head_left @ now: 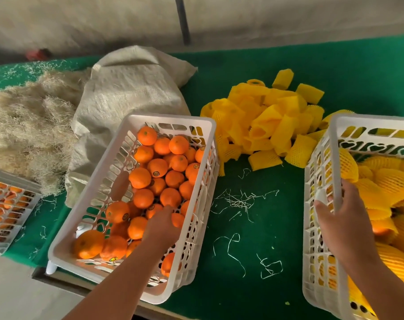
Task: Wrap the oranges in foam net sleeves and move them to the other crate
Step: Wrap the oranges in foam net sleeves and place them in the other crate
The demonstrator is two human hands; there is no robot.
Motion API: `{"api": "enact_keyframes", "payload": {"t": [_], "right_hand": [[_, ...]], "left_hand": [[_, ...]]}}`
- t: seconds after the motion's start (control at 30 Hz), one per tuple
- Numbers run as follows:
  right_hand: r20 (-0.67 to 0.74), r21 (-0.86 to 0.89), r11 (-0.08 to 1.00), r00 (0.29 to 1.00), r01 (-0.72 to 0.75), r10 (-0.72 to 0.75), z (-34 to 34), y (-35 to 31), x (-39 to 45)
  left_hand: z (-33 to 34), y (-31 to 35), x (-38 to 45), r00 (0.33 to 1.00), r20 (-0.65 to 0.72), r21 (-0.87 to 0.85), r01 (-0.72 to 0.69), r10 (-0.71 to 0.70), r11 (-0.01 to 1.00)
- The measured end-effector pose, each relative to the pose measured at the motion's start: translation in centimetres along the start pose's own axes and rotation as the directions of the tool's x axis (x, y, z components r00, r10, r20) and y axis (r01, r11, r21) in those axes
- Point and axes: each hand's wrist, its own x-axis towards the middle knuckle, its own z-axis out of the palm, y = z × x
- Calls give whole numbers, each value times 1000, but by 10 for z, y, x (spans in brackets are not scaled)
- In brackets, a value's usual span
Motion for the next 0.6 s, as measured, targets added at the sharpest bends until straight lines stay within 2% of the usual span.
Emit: {"api": "enact_keyframes", "payload": {"t": [0.07,0.13,0.23,0.3,0.43,0.5,0.6], "right_hand": [[1,3,1000,1000,7,-7,0,1,0],[1,13,1000,1000,12,-12,0,2,1],[-10,11,1000,1000,29,-29,1,3,1],[-33,-25,998,998,61,-62,1,3,-1],[-79,-142,984,989,112,-124,-1,0,-2],[-109,-256,938,957,233,-267,-6,-6,-3],[-44,-411,780,845,472,-534,-6,-15,-4]], "left_hand": [[-17,5,-12,987,-145,-109,52,-68,993],[-33,11,-23,954,-276,-258,45,-118,965],[-56,31,-41,912,-385,-557,-109,-139,823],[-65,54,-55,886,-450,-638,-232,-111,734],[-62,94,-71,861,-507,-620,-391,33,680],[-54,104,-71,862,-492,-550,-416,121,724],[-41,106,-66,861,-427,-380,-448,276,810]]}}
